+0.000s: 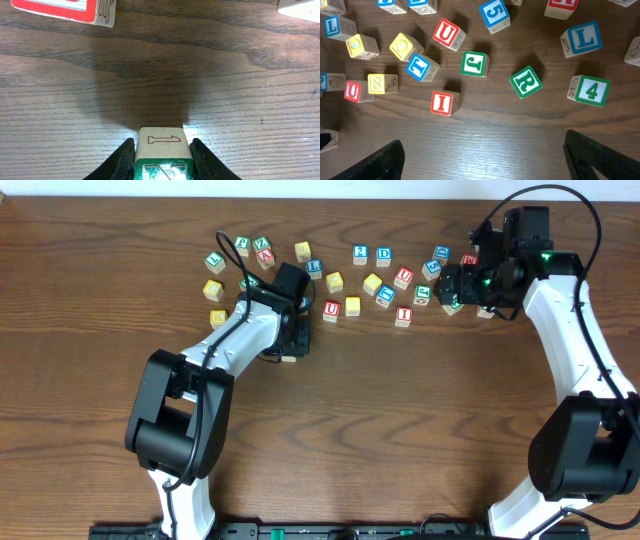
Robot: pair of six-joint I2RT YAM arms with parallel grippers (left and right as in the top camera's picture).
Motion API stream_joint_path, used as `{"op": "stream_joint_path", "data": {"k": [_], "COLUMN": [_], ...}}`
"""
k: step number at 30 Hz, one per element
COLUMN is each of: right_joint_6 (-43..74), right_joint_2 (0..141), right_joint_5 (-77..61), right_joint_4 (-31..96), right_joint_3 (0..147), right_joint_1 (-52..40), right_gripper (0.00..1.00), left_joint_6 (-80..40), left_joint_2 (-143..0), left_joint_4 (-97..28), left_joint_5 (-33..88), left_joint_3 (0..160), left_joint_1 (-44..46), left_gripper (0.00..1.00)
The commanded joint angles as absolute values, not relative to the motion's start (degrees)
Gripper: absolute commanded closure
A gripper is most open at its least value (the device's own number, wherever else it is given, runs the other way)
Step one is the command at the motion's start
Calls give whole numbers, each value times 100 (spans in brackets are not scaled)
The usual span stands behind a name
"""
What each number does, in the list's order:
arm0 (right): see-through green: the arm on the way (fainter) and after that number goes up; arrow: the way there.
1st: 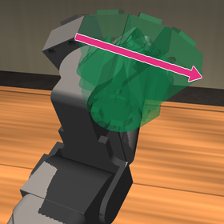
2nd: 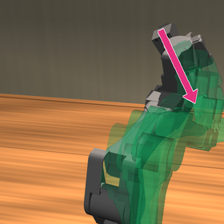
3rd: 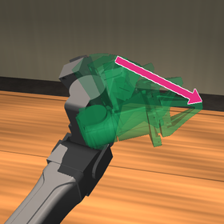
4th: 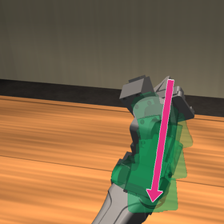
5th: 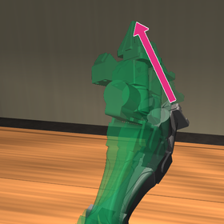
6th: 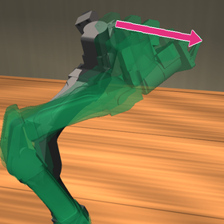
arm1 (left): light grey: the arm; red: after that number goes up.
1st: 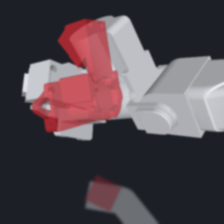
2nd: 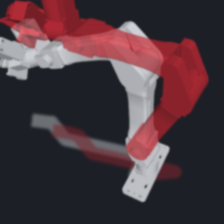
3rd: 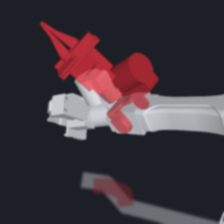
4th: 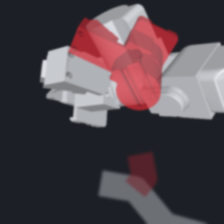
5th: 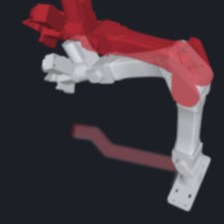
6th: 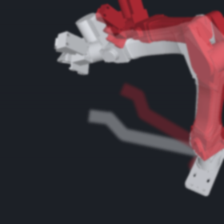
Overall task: Spell out NEURIPS
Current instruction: 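Carry the green N block forward and set it down on the open table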
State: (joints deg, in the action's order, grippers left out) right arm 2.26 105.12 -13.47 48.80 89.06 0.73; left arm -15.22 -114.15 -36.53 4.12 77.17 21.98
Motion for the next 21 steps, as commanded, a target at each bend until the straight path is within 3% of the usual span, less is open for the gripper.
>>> {"op": "stream_joint_path", "data": {"k": [1, 5, 8, 16, 21], "right_joint_6": [163, 163, 163, 163, 163], "right_joint_2": [10492, 10492, 10492, 10492, 10492], "right_joint_5": [-1343, -1343, -1343, -1343, -1343], "right_joint_4": [4890, 4895, 4895, 4884, 4886], "right_joint_3": [8873, 8873, 8873, 8875, 8875], "right_joint_1": [104, 104, 108, 108, 108], "right_gripper": [3, 3, 3, 3, 3], "left_joint_6": [-1555, -1555, -1555, -1529, -1509], "left_joint_2": [-11502, -11502, -11496, -11295, -11102], "left_joint_4": [-3680, -3677, -3712, -4110, -4241], "left_joint_5": [338, 338, 340, 340, 338], "left_joint_3": [7697, 7697, 7743, 8197, 8493], "left_joint_1": [2200, 2200, 2193, 2182, 2121], "left_gripper": [65, 64, 56, 47, 46]}}
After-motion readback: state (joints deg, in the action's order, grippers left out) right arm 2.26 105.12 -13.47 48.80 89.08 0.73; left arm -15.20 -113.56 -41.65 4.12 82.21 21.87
